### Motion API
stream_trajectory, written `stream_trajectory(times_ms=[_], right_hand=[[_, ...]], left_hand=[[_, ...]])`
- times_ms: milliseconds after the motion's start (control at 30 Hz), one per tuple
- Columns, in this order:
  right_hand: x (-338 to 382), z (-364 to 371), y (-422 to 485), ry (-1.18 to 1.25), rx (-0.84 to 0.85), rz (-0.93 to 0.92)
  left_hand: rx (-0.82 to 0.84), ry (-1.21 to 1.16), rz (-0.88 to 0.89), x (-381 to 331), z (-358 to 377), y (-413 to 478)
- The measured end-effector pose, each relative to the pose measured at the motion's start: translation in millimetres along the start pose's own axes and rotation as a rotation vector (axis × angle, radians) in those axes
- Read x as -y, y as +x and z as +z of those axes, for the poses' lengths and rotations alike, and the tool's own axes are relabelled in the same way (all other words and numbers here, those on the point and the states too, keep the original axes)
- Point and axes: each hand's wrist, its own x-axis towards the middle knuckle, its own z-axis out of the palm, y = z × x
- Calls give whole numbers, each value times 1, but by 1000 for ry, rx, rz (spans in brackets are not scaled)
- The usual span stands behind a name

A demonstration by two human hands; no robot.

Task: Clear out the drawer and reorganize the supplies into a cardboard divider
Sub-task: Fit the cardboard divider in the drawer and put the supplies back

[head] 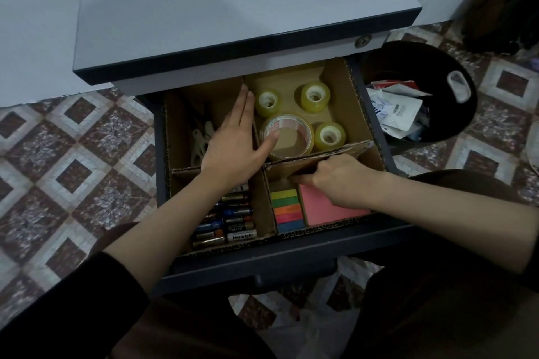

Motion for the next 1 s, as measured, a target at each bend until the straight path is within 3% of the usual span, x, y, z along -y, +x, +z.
stream_trajectory(times_ms=[467,600,767,1000], right_hand=[[1,19,7,167,-36,89],[-7,24,-1,354,-18,157],[-7,28,-10,685,-188,280],[1,8,-22,732,-293,317]], left_hand=[[-17,50,-9,-3,-1,-1],[-26,48,-2,-1,1,0],[-31,41,4,0,3,1],[-6,-5,10,1,-1,0]])
